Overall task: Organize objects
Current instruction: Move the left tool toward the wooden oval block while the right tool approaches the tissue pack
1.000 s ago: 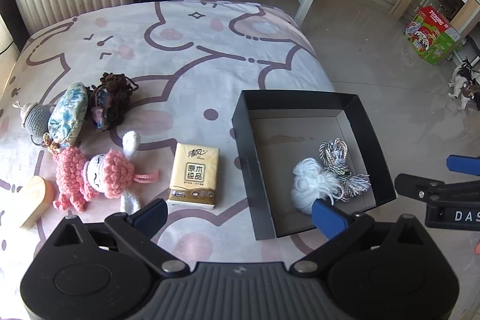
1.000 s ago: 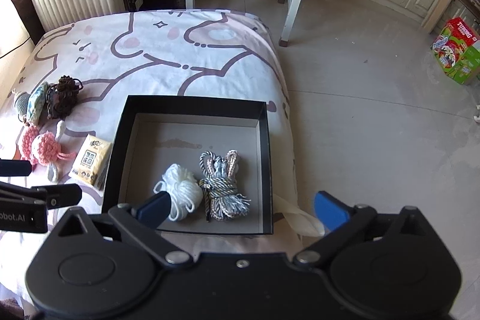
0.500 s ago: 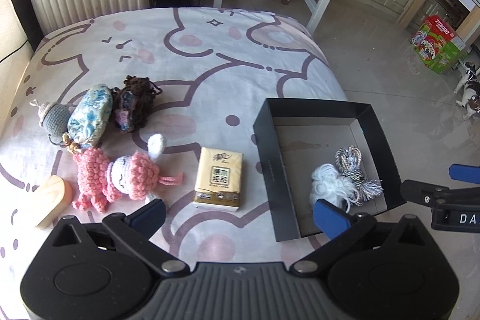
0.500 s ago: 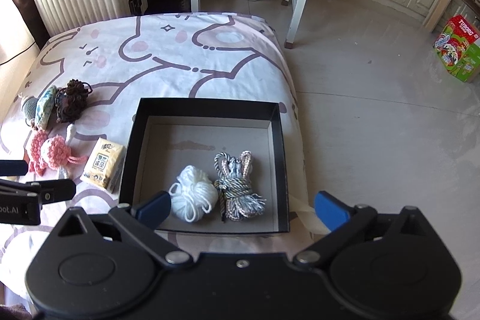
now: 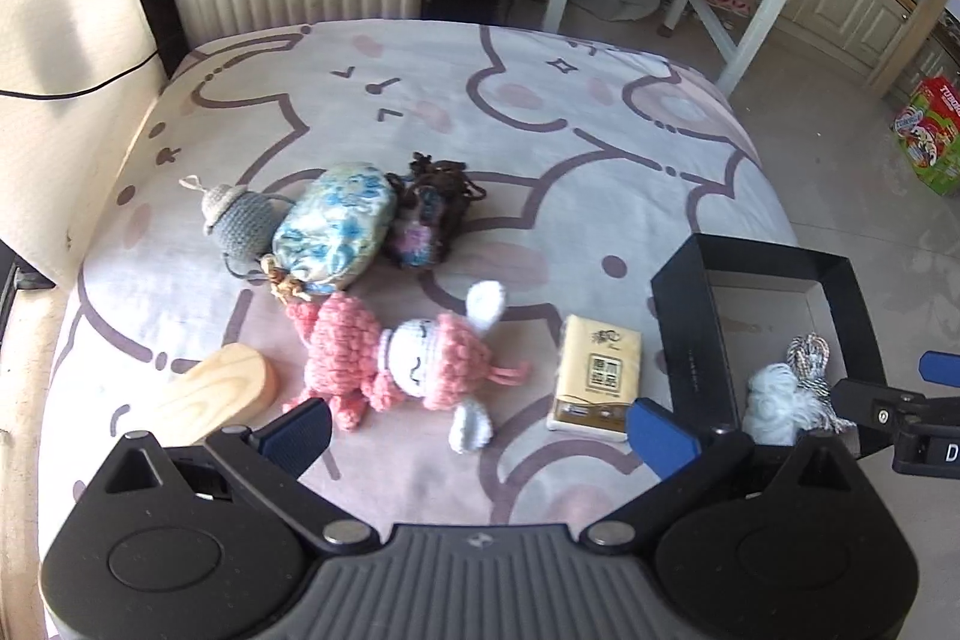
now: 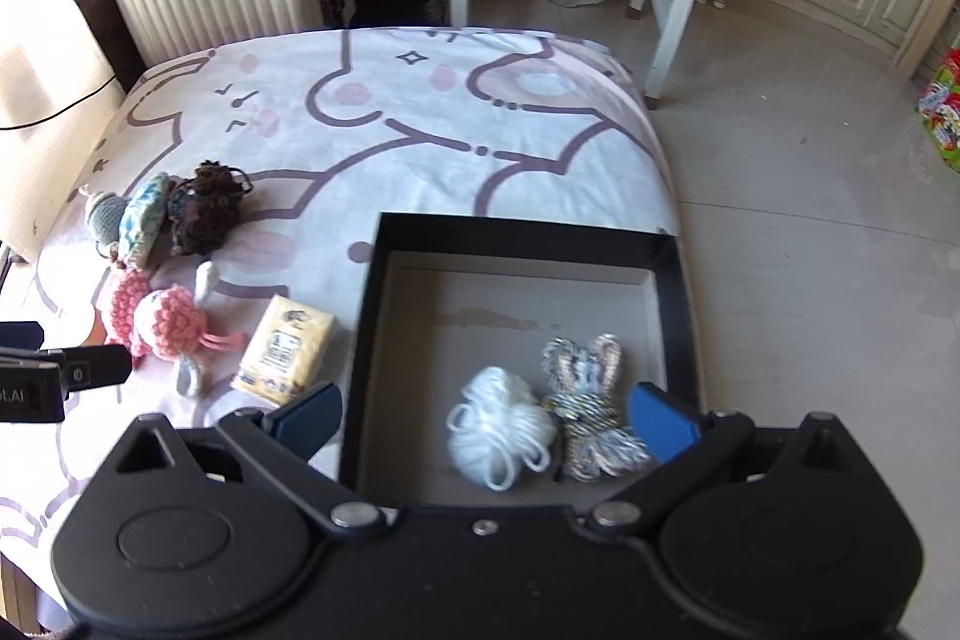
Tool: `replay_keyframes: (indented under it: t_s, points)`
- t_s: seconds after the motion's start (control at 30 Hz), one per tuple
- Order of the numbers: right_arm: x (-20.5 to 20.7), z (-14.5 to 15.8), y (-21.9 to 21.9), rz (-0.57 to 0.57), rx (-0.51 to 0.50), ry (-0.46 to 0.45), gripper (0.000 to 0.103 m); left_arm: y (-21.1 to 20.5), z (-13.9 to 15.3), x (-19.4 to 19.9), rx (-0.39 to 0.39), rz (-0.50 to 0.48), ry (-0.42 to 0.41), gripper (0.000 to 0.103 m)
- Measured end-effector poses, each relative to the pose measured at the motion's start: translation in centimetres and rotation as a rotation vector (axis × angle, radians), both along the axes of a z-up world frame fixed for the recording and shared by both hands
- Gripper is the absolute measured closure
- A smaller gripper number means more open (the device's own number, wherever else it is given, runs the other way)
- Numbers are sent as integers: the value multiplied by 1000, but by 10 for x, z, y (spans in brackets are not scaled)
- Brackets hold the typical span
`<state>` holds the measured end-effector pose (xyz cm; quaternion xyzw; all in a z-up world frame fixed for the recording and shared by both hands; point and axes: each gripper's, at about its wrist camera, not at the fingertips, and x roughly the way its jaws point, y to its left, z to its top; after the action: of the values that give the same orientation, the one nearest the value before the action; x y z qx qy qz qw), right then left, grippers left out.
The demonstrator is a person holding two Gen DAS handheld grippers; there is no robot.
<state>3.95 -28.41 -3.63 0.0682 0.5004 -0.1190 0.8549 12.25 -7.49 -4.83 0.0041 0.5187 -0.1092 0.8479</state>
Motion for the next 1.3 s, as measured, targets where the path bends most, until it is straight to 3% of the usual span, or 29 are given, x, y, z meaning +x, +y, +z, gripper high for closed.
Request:
replay_keyframes:
  t_s: [0.6,0.93,1.17,1.3]
  points:
    - [44,-4,68,123,17,-22,0,77,2,12,36,89,-47,0]
    - [56,-4,77,96,20,-28,0,100,-1,16,62,104,-67,2]
    - [69,-11,74,35,126,-19,15,118,-9,23,72,129,-56,11]
    - [78,-22,80,7,172,7,22,130,-17,28,76,139,-38,22]
